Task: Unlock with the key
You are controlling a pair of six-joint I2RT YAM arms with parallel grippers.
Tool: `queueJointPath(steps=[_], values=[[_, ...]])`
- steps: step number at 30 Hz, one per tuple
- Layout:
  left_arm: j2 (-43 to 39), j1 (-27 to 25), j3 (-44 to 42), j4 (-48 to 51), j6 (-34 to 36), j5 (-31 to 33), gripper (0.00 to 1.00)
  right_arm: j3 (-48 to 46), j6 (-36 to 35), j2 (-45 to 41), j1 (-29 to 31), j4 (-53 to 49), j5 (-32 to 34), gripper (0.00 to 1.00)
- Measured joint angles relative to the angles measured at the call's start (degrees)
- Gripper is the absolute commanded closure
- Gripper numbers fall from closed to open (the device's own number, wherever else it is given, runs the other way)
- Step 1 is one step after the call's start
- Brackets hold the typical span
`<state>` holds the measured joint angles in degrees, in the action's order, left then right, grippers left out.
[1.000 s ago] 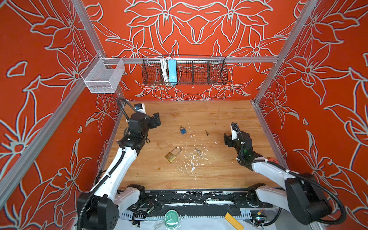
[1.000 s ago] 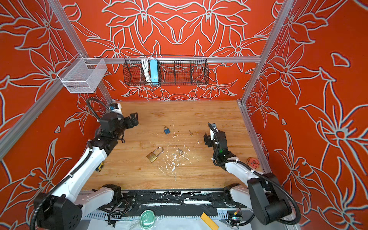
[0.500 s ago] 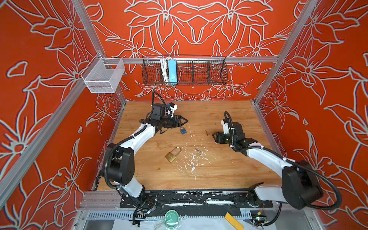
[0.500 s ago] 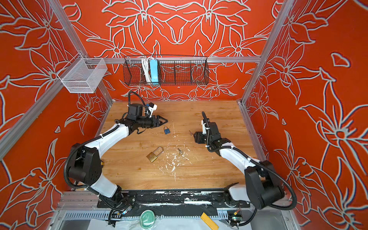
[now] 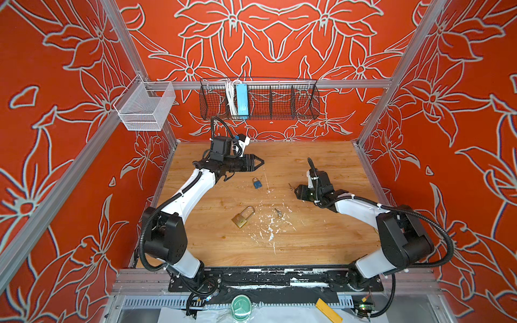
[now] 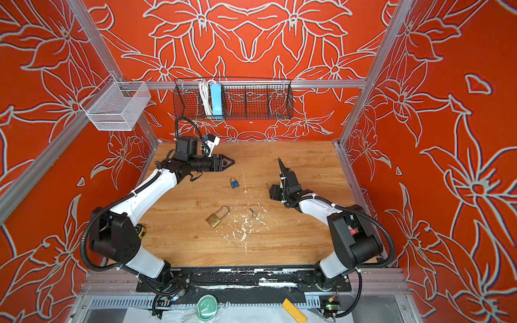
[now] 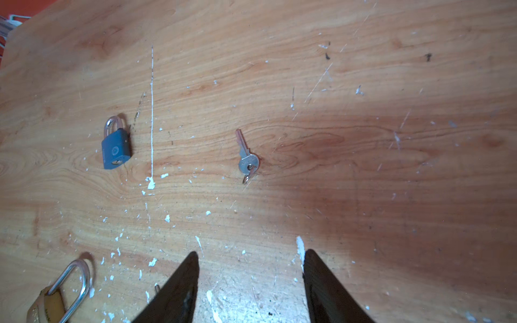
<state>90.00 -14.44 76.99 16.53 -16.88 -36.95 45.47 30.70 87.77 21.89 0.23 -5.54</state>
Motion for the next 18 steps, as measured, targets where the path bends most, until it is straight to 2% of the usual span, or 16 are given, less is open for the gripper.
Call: queueJointPath(steps=[8, 13, 18], values=[[0.46, -2.71, 0.85, 5.27, 1.68, 5.68, 0.38, 1.55, 1.6, 3.04, 0.33, 0.04, 0.48, 0.45], [5.16, -6.4, 5.31, 10.45, 2.38, 13.03, 0.39, 2.25, 2.32, 4.48, 0.7, -0.04, 0.63, 0.47], [8.07, -7.69, 5.38, 11.89, 2.03, 13.73, 0.39, 4.33, 2.64, 6.38, 1.09, -0.44, 1.25, 0.49]])
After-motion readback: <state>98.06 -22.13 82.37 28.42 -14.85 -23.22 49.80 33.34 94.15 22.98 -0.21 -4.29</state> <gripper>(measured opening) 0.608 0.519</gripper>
